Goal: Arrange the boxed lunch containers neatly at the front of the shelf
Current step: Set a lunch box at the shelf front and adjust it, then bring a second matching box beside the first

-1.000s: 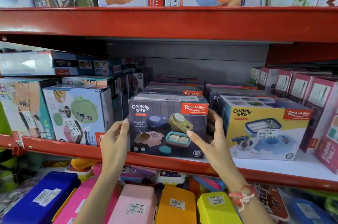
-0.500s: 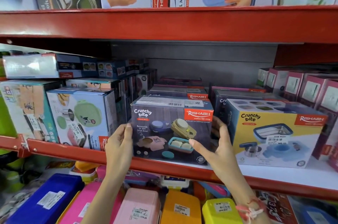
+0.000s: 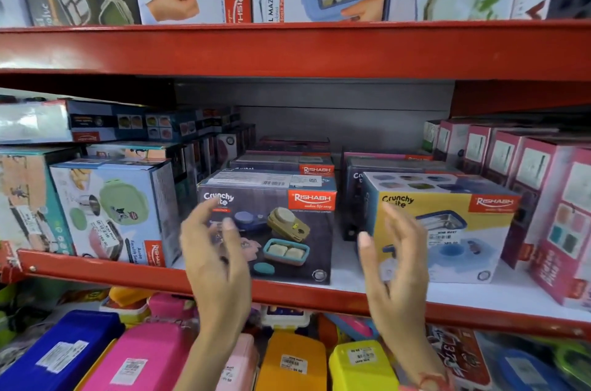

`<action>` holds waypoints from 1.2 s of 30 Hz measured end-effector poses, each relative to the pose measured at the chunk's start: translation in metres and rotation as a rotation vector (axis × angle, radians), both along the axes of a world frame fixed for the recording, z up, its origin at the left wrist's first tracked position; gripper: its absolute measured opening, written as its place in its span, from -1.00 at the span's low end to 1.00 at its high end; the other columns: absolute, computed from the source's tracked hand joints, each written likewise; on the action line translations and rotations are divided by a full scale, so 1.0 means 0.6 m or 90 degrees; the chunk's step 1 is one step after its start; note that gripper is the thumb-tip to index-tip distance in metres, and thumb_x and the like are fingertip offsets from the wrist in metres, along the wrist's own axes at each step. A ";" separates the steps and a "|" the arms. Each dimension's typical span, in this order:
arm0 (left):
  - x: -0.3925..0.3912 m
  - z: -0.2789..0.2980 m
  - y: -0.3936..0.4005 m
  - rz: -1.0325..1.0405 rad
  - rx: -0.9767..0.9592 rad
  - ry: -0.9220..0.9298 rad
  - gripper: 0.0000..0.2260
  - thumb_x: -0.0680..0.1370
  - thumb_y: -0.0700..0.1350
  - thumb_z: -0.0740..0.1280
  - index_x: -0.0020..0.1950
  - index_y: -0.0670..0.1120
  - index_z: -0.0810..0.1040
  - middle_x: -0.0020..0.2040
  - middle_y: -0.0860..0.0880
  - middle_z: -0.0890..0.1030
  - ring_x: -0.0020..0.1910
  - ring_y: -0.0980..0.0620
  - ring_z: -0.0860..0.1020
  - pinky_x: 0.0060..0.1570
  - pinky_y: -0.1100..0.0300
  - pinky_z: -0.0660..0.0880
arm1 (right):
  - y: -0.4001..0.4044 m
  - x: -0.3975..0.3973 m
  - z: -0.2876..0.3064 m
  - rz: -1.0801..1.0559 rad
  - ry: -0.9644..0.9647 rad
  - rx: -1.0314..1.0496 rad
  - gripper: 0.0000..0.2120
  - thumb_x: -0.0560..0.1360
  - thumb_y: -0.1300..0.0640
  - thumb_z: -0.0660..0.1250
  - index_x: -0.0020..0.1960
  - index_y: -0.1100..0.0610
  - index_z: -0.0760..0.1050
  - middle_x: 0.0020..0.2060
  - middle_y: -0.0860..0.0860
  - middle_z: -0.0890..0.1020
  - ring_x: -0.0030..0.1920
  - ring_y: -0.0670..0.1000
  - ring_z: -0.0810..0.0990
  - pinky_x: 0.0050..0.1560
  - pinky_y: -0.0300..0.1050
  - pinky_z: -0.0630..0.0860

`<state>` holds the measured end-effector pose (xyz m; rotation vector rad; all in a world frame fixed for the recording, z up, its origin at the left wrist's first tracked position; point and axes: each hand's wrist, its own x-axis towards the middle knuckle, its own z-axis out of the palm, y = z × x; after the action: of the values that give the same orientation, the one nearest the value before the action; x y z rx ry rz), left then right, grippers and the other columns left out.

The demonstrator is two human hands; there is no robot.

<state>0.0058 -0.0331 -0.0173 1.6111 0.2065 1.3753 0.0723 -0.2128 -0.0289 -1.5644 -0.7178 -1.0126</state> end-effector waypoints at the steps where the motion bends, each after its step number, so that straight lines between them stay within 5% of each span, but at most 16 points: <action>1: 0.000 0.005 -0.023 -0.019 0.031 0.004 -0.76 0.60 -0.02 0.16 0.26 0.05 0.42 0.16 0.15 0.51 0.10 0.13 0.56 0.01 0.38 0.49 | -0.020 0.001 0.010 -0.038 -0.039 0.023 -0.61 0.57 0.09 0.23 0.36 0.21 0.36 0.20 -0.17 0.43 0.33 0.01 0.45 0.37 -0.08 0.39; 6: 0.016 0.014 -0.144 -0.192 0.063 0.067 -0.84 0.60 -0.06 0.22 0.07 0.06 0.58 -0.06 0.15 0.68 0.01 0.19 0.64 -0.07 0.31 0.54 | -0.121 0.045 0.030 -0.182 -0.006 0.184 -0.64 0.62 0.11 0.15 0.33 0.30 0.34 0.21 -0.09 0.39 0.28 0.13 0.40 0.32 -0.22 0.27; 9: 0.028 0.012 -0.203 -0.339 -0.026 0.191 -0.70 0.57 0.13 0.18 0.26 0.13 0.50 0.17 0.22 0.61 0.16 0.36 0.52 0.04 0.50 0.43 | -0.167 0.078 0.008 -0.202 0.138 0.277 -0.54 0.61 -0.04 0.11 0.40 0.21 0.31 0.33 0.21 0.37 0.39 0.21 0.33 0.39 -0.22 0.23; 11: 0.037 0.010 -0.228 -0.342 -0.054 0.244 -0.53 0.54 0.21 0.10 0.42 0.12 0.37 0.37 0.21 0.46 0.26 0.36 0.43 0.08 0.57 0.30 | -0.192 0.095 -0.004 -0.205 0.239 0.294 -0.52 0.59 -0.16 0.07 0.43 0.04 0.31 0.42 0.16 0.35 0.44 0.16 0.30 0.48 0.06 0.21; 15: 0.057 0.015 -0.231 -0.388 -0.150 0.333 -0.34 0.51 0.37 0.01 0.55 0.10 0.20 0.42 0.22 0.31 0.42 0.23 0.25 0.43 0.25 0.10 | -0.220 0.104 0.012 0.013 0.475 0.357 -0.52 0.64 -0.15 0.03 0.42 0.06 0.40 0.36 0.04 0.51 0.38 0.07 0.44 0.43 0.07 0.33; 18: 0.072 0.010 -0.218 -0.451 -0.257 0.309 -0.10 0.28 0.60 0.07 0.50 0.15 0.32 0.50 0.09 0.38 0.49 0.06 0.33 0.52 -0.06 0.18 | -0.236 0.094 0.038 0.115 0.511 0.360 -0.51 0.63 -0.20 -0.01 0.25 0.05 0.53 0.02 -0.04 0.65 0.05 -0.02 0.61 0.07 -0.05 0.52; 21: 0.048 0.044 -0.221 -0.471 -0.307 0.211 -0.37 0.36 0.44 0.07 0.29 0.12 0.45 0.23 0.08 0.58 0.33 -0.01 0.49 0.43 -0.05 0.33 | -0.259 0.083 0.057 0.156 0.434 0.424 -0.54 0.63 -0.17 -0.02 0.06 0.05 0.58 -0.05 -0.10 0.66 0.01 -0.14 0.59 -0.02 -0.20 0.46; 23: 0.035 0.053 -0.215 -0.503 -0.338 0.145 -0.31 0.39 0.41 0.05 0.31 0.00 0.48 0.18 -0.04 0.63 0.23 -0.08 0.58 0.27 -0.02 0.49 | -0.278 0.073 0.071 0.216 0.371 0.485 -0.50 0.63 -0.15 -0.01 -0.20 0.00 0.63 -0.21 -0.12 0.71 -0.08 -0.14 0.63 -0.03 -0.19 0.47; 26: 0.020 0.068 -0.210 -0.545 -0.321 0.136 -0.30 0.37 0.39 0.06 0.28 -0.04 0.54 0.18 -0.08 0.69 0.12 -0.04 0.66 0.11 -0.03 0.59 | -0.297 0.054 0.100 0.261 0.336 0.457 -0.42 0.61 -0.14 0.04 -0.44 -0.02 0.62 -0.45 -0.15 0.66 -0.36 -0.17 0.62 -0.30 -0.24 0.50; 30: 0.029 0.071 -0.214 -0.483 -0.201 0.179 -0.34 0.36 0.24 0.44 0.42 0.06 0.43 0.27 0.02 0.64 0.26 -0.01 0.60 0.31 -0.15 0.47 | -0.301 0.056 0.120 0.264 0.302 0.293 -0.75 0.51 -0.08 0.31 -0.13 0.02 0.70 -0.25 -0.05 0.76 -0.25 -0.09 0.71 -0.25 -0.25 0.63; 33: 0.047 0.062 -0.217 -0.468 -0.166 0.160 -0.38 0.47 -0.11 0.40 0.50 0.05 0.27 0.20 0.13 0.63 0.21 0.13 0.62 0.24 0.03 0.54 | -0.305 0.063 0.112 0.212 0.270 0.171 -0.56 0.31 -0.26 0.47 0.08 -0.05 0.67 0.08 0.02 0.73 0.03 -0.02 0.70 -0.01 -0.15 0.63; 36: 0.062 0.046 -0.219 -0.442 -0.113 0.146 -0.40 0.52 -0.32 0.34 0.44 0.13 0.26 0.30 0.10 0.57 0.20 0.27 0.58 0.25 0.16 0.52 | -0.303 0.069 0.092 0.182 0.271 0.115 -0.60 0.37 -0.09 0.45 0.20 -0.08 0.59 0.20 -0.06 0.66 0.05 -0.23 0.65 -0.01 -0.41 0.55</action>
<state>0.0430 -0.1644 0.0102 1.4887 -0.0943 0.6252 0.1136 -0.3947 0.0260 -1.4075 -0.5174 -0.4952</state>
